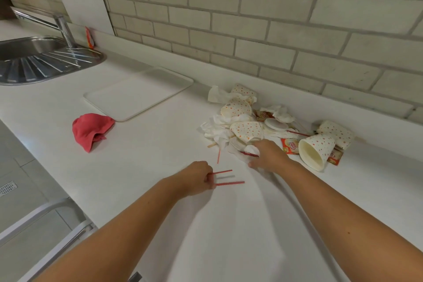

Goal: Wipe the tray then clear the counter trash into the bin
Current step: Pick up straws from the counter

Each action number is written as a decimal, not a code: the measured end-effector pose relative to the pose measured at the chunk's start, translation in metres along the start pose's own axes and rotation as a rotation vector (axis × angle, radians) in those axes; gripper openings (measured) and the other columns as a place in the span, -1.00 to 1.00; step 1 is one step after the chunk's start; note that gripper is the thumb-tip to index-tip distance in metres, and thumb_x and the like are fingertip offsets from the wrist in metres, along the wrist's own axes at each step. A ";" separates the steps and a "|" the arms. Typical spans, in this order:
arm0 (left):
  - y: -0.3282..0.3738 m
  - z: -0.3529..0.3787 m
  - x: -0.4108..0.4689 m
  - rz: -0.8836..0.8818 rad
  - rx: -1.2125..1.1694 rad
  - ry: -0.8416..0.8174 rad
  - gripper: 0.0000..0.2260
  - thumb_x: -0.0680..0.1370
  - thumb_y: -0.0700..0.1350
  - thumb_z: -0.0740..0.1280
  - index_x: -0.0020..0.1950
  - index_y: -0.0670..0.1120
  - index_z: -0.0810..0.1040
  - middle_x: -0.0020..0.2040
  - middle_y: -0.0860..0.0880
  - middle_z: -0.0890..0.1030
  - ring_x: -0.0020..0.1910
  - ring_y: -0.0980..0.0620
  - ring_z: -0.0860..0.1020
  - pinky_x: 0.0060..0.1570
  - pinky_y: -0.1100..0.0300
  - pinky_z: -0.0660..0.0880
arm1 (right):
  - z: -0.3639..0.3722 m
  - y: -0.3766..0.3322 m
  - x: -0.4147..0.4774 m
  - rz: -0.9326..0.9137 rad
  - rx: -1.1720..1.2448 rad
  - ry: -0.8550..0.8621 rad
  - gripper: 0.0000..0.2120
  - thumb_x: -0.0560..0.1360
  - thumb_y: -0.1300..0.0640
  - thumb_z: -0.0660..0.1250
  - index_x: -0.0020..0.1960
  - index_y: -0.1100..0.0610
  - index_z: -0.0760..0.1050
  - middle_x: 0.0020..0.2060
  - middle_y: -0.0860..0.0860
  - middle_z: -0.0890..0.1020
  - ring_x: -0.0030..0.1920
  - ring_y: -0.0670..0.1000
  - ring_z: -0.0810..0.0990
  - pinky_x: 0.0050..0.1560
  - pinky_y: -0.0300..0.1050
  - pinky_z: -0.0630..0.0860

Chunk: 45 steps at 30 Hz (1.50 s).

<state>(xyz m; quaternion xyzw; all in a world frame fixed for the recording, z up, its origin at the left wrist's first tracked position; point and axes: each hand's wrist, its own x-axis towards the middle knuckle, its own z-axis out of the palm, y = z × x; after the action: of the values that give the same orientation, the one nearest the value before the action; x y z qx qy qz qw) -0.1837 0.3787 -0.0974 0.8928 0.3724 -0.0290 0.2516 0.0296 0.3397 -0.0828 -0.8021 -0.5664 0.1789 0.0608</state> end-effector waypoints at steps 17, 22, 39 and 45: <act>-0.013 0.000 -0.043 -0.133 0.020 0.092 -0.95 0.59 -0.21 0.09 -0.01 -0.13 0.33 0.03 -0.20 0.52 -0.10 -0.12 0.46 -0.18 0.20 0.27 | 0.015 -0.028 -0.009 0.079 -0.009 -0.163 -0.75 0.40 0.26 0.32 -0.34 0.12 0.27 -0.35 -0.01 0.39 -0.34 -0.03 0.39 -0.42 -0.23 0.23; -0.033 0.002 -0.064 -0.149 -0.162 0.195 -0.71 0.61 -0.24 0.06 0.34 -0.12 0.28 0.05 -0.16 0.54 -0.14 -0.04 0.48 -0.12 0.19 0.41 | 0.019 -0.032 -0.017 0.058 0.000 -0.122 -0.84 0.45 0.25 0.31 -0.18 0.13 0.31 -0.24 -0.01 0.43 -0.12 0.05 0.45 -0.35 -0.22 0.28; -0.147 -0.024 -0.180 -0.475 -0.790 0.750 -0.73 0.58 -0.27 0.03 -0.04 -0.09 0.51 -0.39 0.01 0.30 -0.45 0.06 0.24 -0.46 0.22 0.18 | 0.021 -0.154 -0.065 -0.292 0.274 -0.136 -0.88 0.61 0.20 0.05 -0.10 0.17 0.28 -0.20 0.07 0.50 -0.25 0.06 0.44 -0.20 -0.11 0.37; -0.197 0.011 -0.231 -0.717 -0.805 0.619 -0.80 0.61 -0.24 0.07 -0.08 -0.17 0.47 -0.36 -0.05 0.34 -0.45 0.04 0.27 -0.50 0.23 0.20 | 0.073 -0.258 -0.108 -0.508 0.523 -0.457 -0.89 0.60 0.23 0.09 -0.08 0.19 0.33 -0.35 0.00 0.49 -0.39 -0.04 0.43 -0.37 -0.18 0.40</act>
<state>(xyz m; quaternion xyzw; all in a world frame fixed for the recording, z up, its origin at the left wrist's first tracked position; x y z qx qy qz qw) -0.4829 0.3406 -0.1357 0.5142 0.6866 0.2911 0.4235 -0.2572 0.3221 -0.0494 -0.5343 -0.6805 0.4690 0.1773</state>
